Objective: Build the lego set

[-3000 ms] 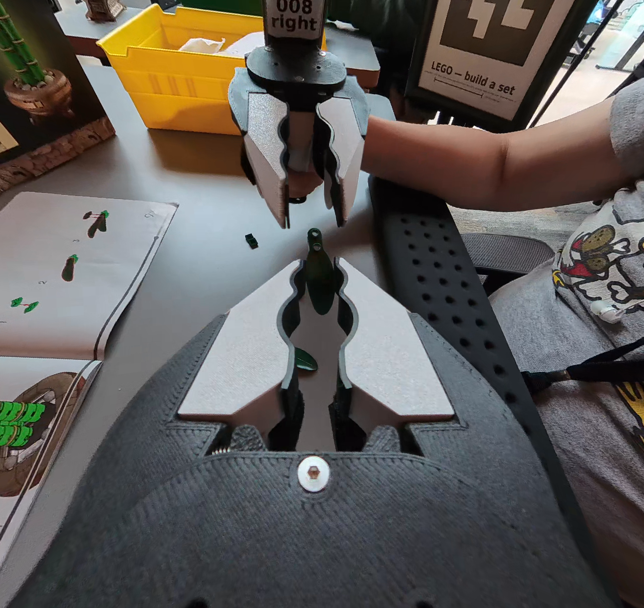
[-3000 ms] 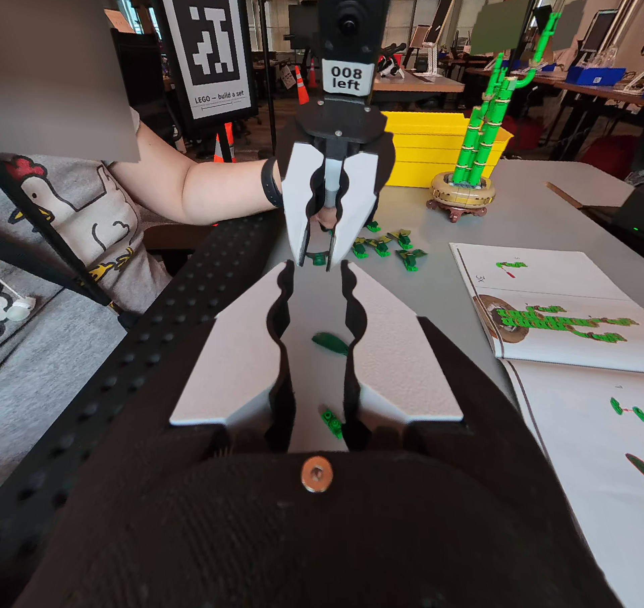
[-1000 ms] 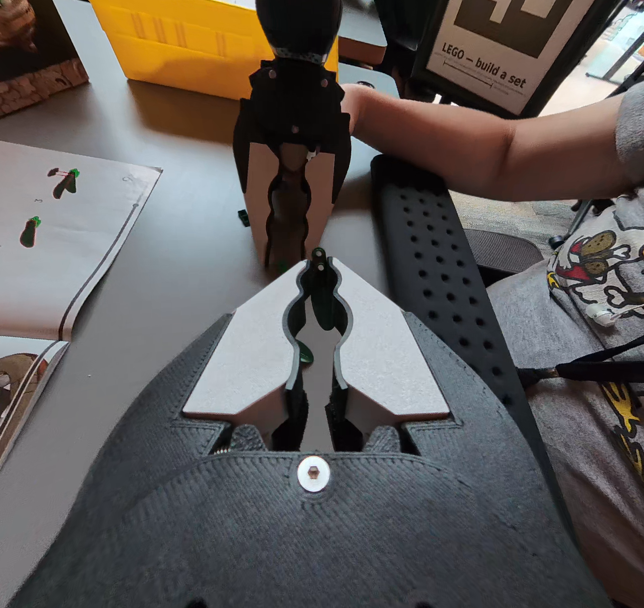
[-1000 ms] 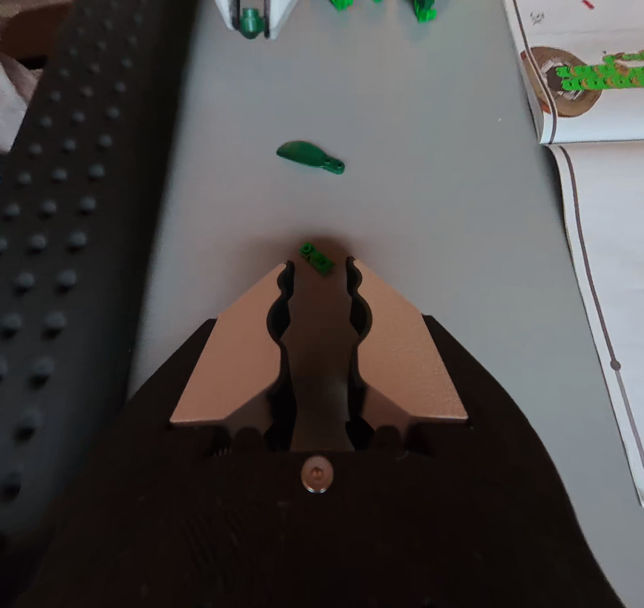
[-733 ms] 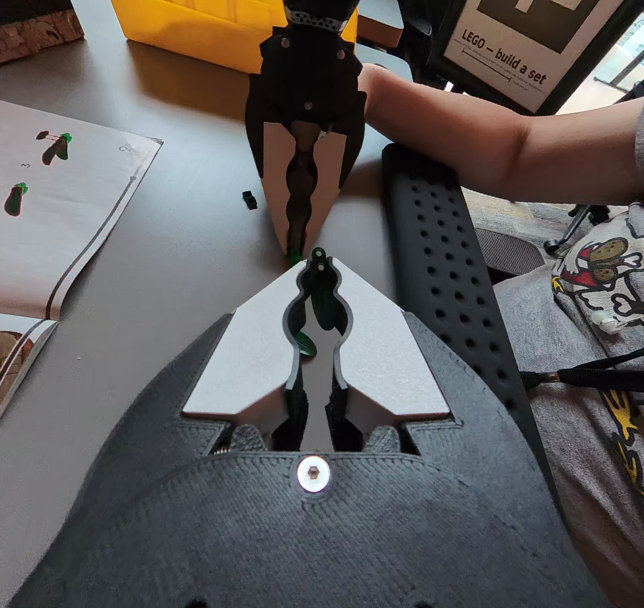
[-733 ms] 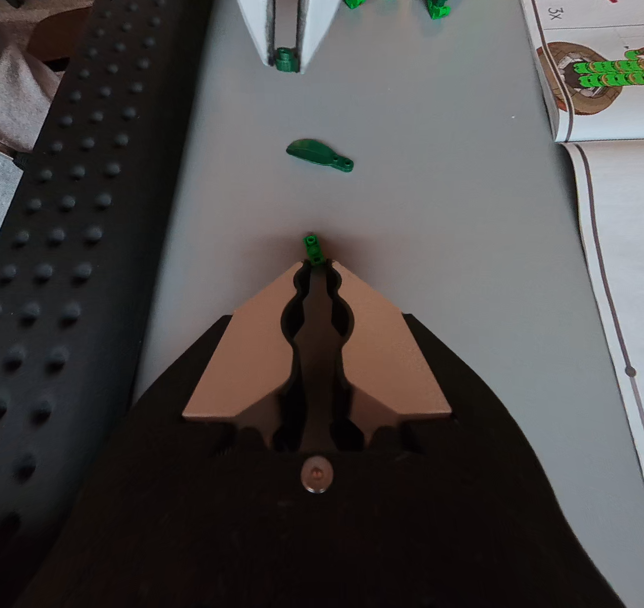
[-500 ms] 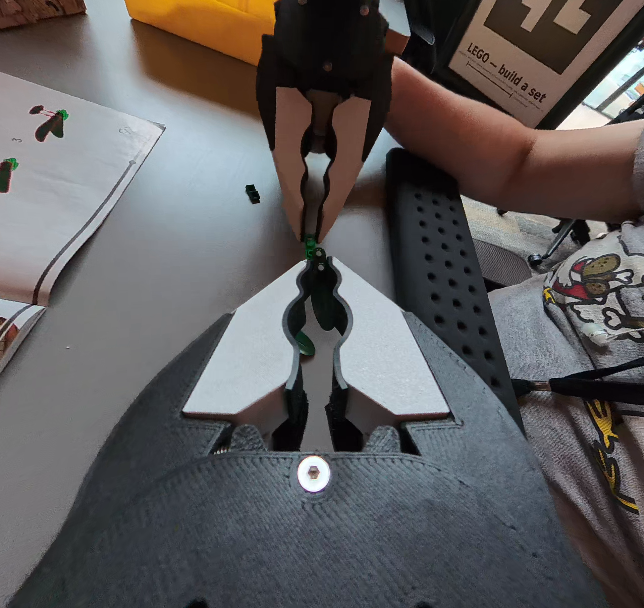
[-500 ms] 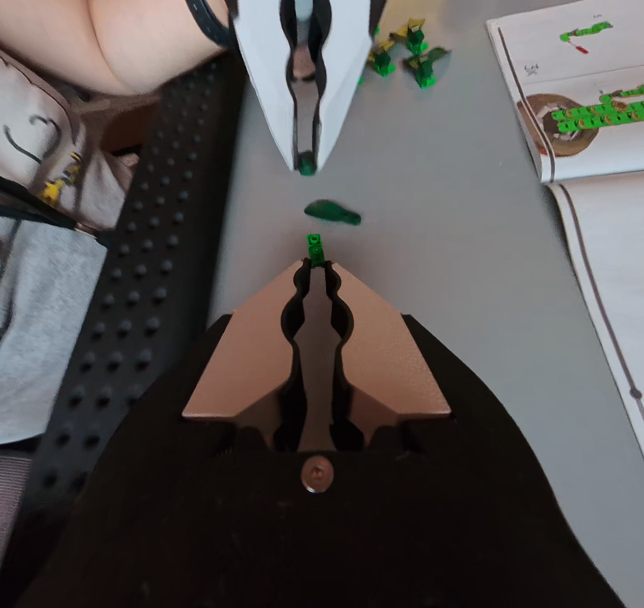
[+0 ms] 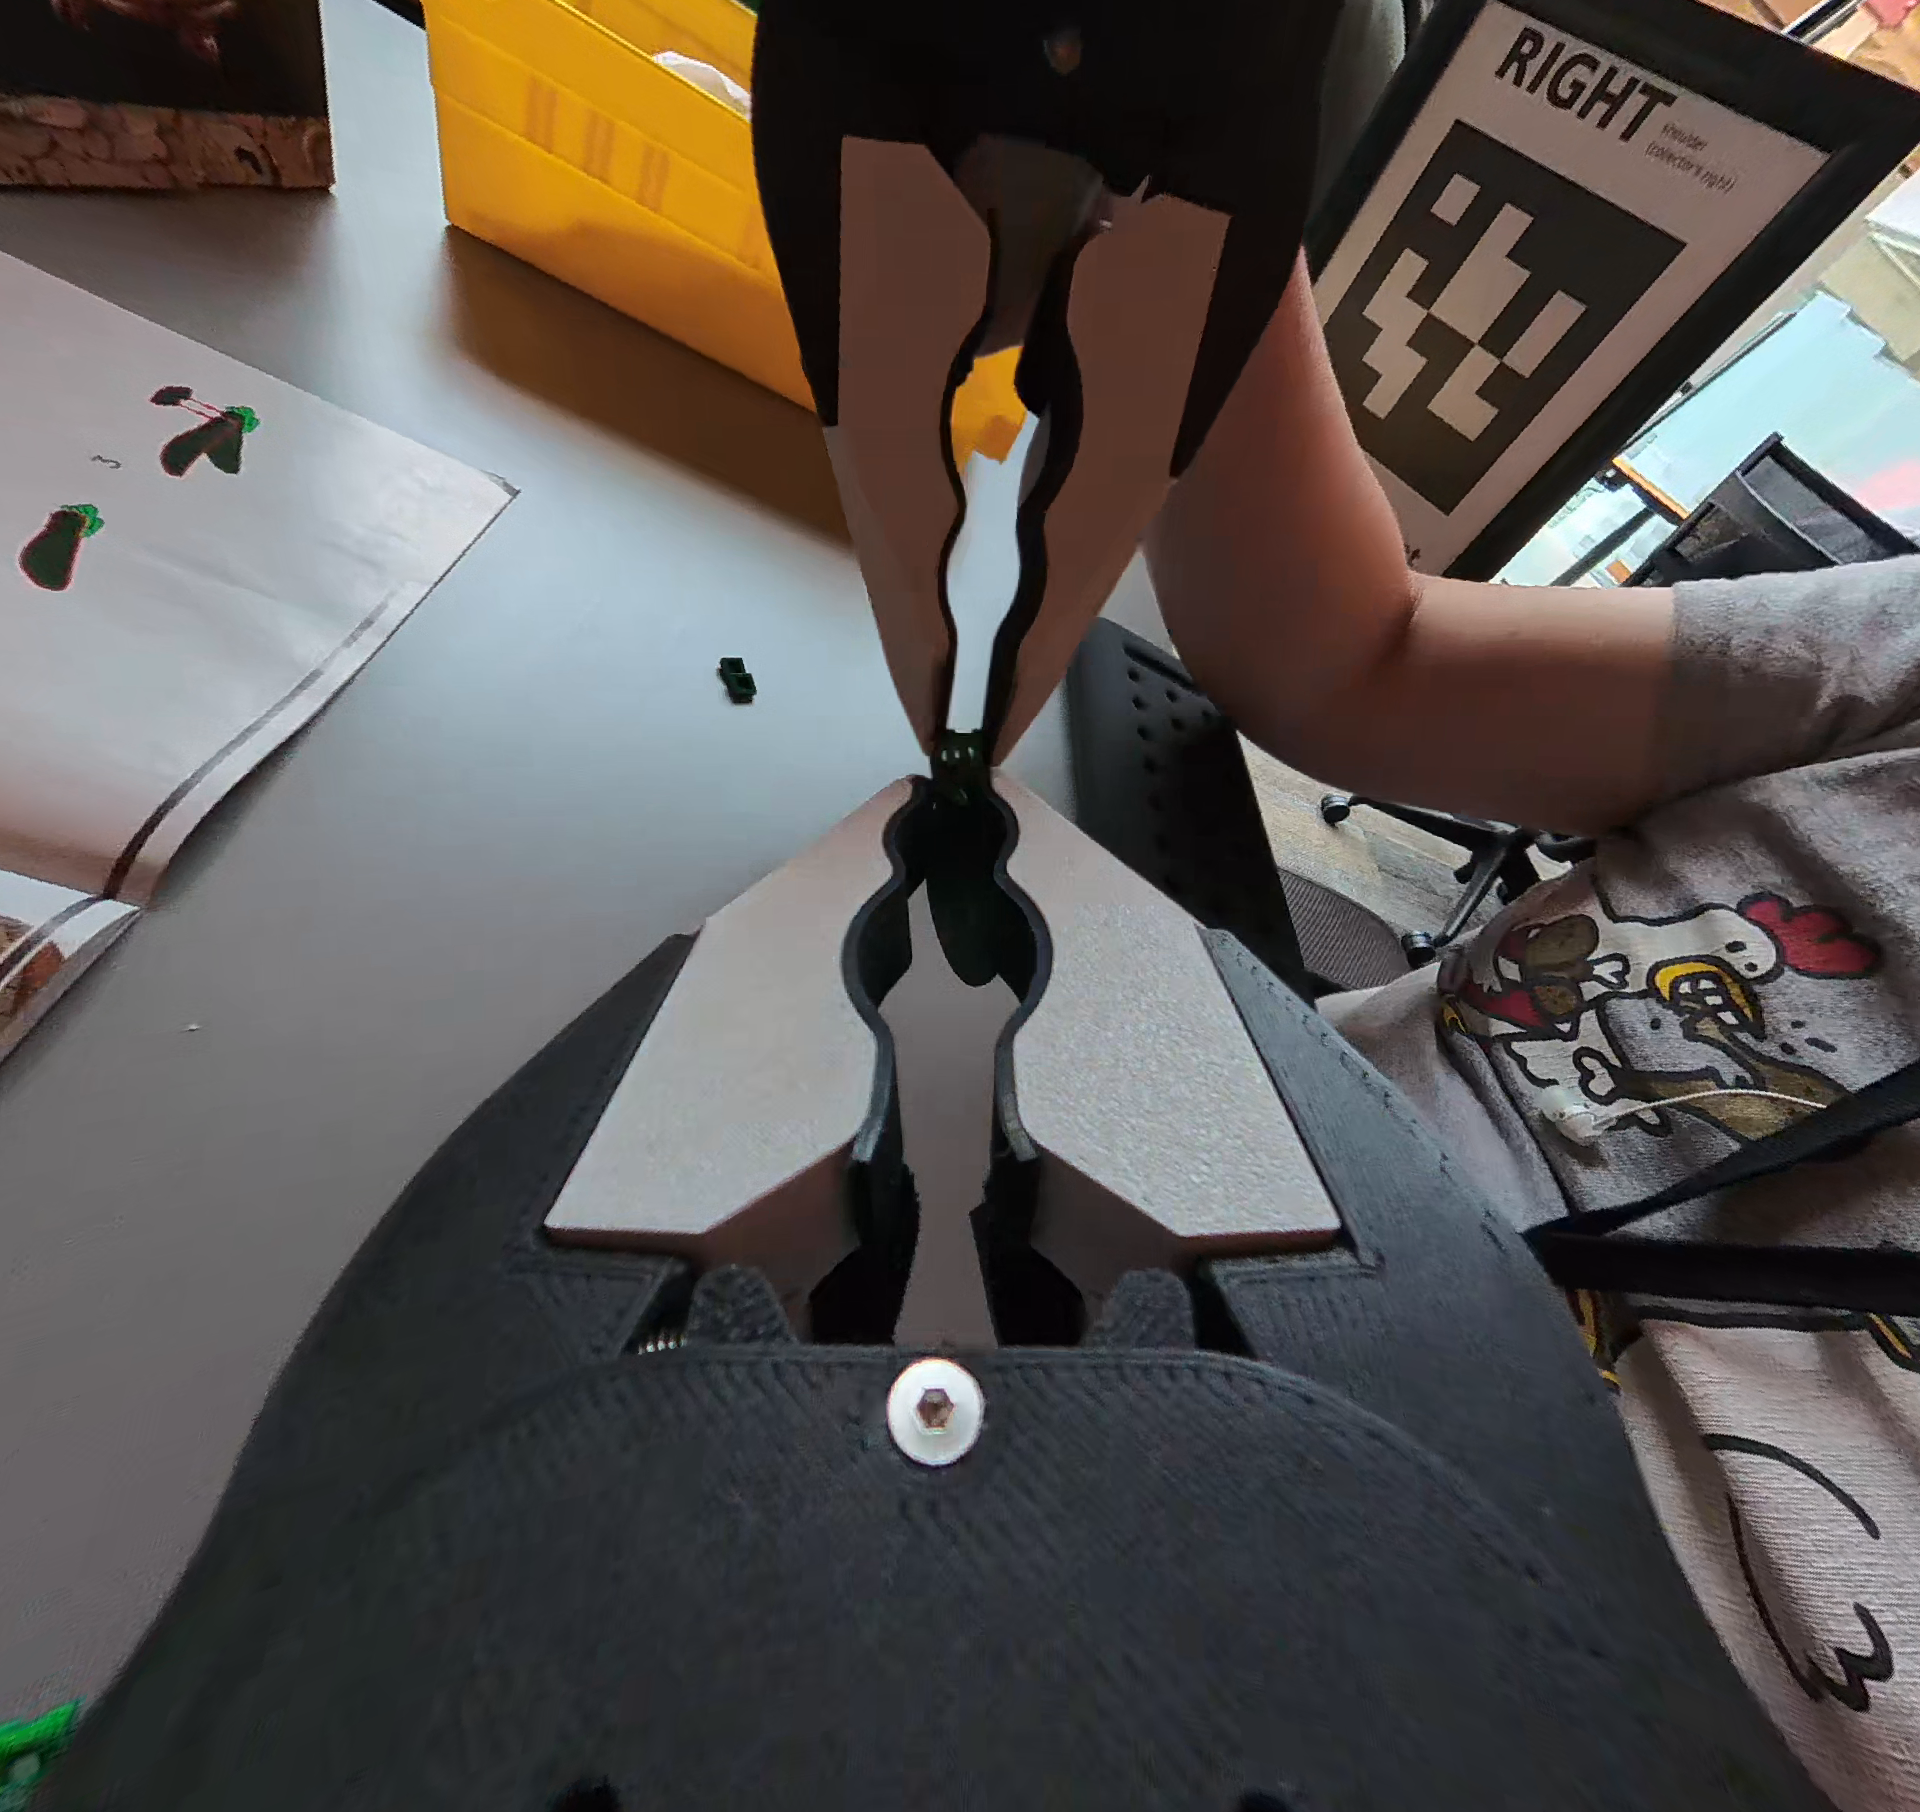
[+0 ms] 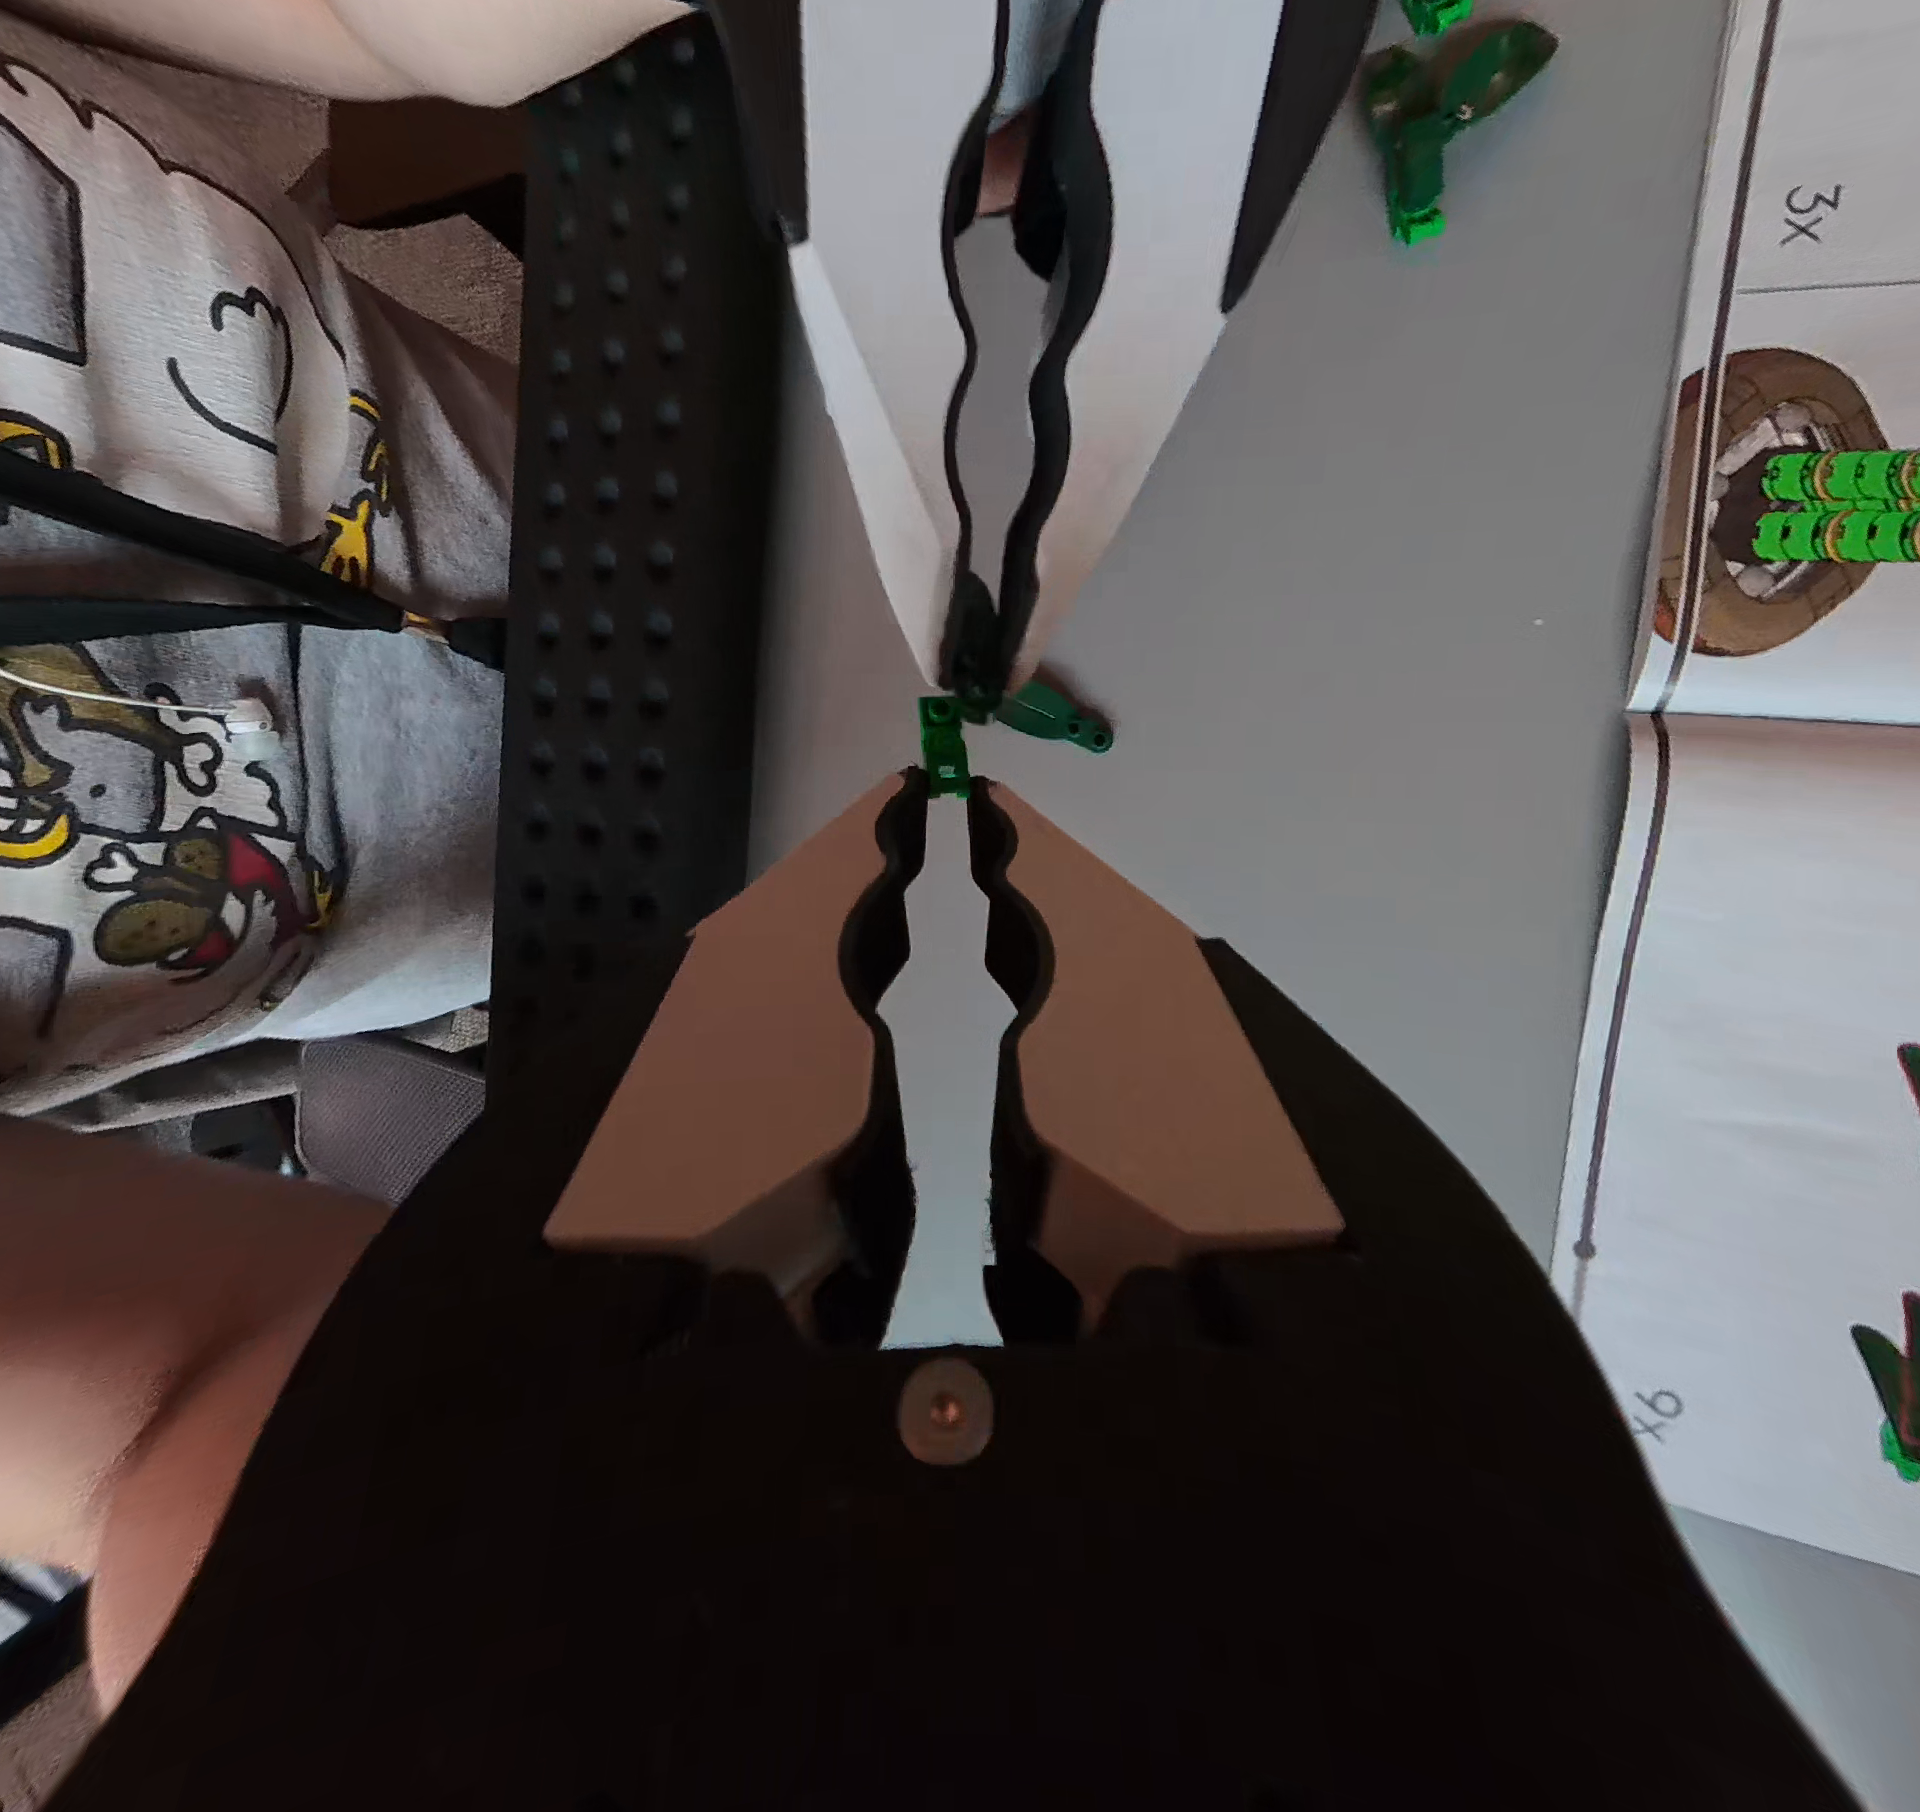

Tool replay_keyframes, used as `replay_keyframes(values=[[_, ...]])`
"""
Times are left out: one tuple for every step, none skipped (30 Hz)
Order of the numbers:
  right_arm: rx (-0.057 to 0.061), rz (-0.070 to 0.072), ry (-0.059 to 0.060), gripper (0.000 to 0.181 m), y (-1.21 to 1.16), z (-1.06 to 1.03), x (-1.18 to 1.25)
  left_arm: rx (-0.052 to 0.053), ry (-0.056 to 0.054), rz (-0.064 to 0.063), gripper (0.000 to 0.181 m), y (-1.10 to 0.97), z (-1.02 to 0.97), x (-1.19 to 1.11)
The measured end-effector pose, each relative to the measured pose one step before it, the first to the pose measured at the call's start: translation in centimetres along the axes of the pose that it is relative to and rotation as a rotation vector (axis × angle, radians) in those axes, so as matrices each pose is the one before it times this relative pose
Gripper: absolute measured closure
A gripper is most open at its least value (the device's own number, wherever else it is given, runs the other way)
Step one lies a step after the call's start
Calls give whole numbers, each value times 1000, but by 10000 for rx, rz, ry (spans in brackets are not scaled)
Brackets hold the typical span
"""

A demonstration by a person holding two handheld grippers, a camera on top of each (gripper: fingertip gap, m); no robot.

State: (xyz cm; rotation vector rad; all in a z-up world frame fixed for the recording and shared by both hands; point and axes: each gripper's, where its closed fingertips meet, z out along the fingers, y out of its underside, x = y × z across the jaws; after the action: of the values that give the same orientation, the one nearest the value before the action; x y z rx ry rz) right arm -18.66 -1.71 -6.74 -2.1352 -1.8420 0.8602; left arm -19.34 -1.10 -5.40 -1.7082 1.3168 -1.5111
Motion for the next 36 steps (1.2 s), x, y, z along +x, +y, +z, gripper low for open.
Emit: replay_keyframes(values=[[-78, -71, -24, 175, -277, -16, 88, -17, -77, 26, 175, 23, -80, -165], [-40, -50, 80, 175, -239, -73, 252, -41, -48, 5, 175, 61, -54, -123], [-10, 0, 23, 175, -210, -86, 189, -32, -24, -20, 175, 51, -39, -108], [-39, 42, -19, 175, -97, -64, 135, -10, 8, -55, 175, 42, -7, -76], [-83, 18, 104, 175, 24, -38, 296, 9, 32, -90, 175, 9, -7, -35], [-48, 5, 48, 175, 64, 13, 178, 17, 34, -88, 175, -13, -16, -36], [13, -14, 1, 175, 46, 25, 70, -8, 25, -59, 175, 19, -10, -18], [64, -58, -35, 175, 2, 45, 10, -23, 26, -26, 175, 47, 18, 16], [74, -43, -49, 175, 30, 45, -3, -20, -15, 23, 175, 36, 33, -18], [84, -11, -63, 175, 6, 18, -3, -22, -33, 43, 175, 44, 57, -33], [114, -8, -93, 175, -29, 10, -53, -23, -17, 46, 175, 52, 91, -1], [66, 23, -53, 175, 47, -7, 19, -9, -24, 36, 175, 30, 78, -21], [88, 35, -17, 175, 14, -31, 63, 10, -49, 25, 175, 14, 61, -68], [120, 45, -53, 175, -51, -39, 16, 25, -22, 10, 175, -5, 28, -42], [109, 30, -57, 175, -47, -46, -3, 34, 0, -5, 175, -37, 6, -10], [109, 7, -31, 176, -60, -47, 37, 44, -14, -4, 175, -48, -8, -37], [111, 10, -3, 176, -96, -40, 78, 59, -41, 3, 175, -71, -20, -74], [123, 11, 29, 176, -125, -64, 124, 73, -60, 16, 175, -105, -36, -108], [118, 19, -3, 176, -125, -75, 70, 77, -40, 37, 175, -106, -51, -72], [131, 4, -29, 176, -135, -87, 11, 72, -7, 60, 175, -107, -44, -6], [144, -16, -40, 176, -135, -119, 3, 88, 10, 66, 175, -132, -55, 18], [187, -28, -72, 176, -171, -152, -41, 99, 26, 43, 175, -158, -50, 62], [221, -25, -96, 176, -211, -163, -63, 105, 50, 14, 175, -182, -72, 94], [228, -7, -140, 176, -216, -160, -105, 111, 70, 7, 175, -190, -77, 128], [224, -5, -149, 176, -201, -135, -101, 107, 72, 6, 175, -183, -89, 133], [220, -7, -123, 176, -214, -108, -51, 96, 43, 13, 175, -175, -76, 87], [195, 25, -144, 176, -180, -83, -59, 80, 31, 44, 175, -142, -81, 77], [169, 24, -137, 176, -144, -48, -47, 62, 19, 82, 175, -108, -78, 59], [165, 4, -94, 176, -139, -37, 21, 50, -22, 115, 175, -95, -63, 9], [157, 30, -72, 176, -141, -42, 73, 57, -54, 132, 175, -103, -78, -48], [188, 33, -74, 176, -191, -67, 87, 85, -52, 130, 175, -132, -89, -53], [225, 37, -104, 176, -235, -88, 53, 116, -30, 98, 175, -183, -101, -26], [243, 56, -116, 176, -263, -104, 48, 129, -19, 52, 175, -199, -117, -32], [249, 50, -78, 176, -289, -99, 112, 123, -37, 7, 175, -203, -126, -77], [258, 27, -91, 176, -335, -63, 66, 112, -1, -11, 175, -182, -114, -41], [233, 33, -187, 176, -311, -14, -100, 97, 90, 0, 175, -159, -102, 95]])
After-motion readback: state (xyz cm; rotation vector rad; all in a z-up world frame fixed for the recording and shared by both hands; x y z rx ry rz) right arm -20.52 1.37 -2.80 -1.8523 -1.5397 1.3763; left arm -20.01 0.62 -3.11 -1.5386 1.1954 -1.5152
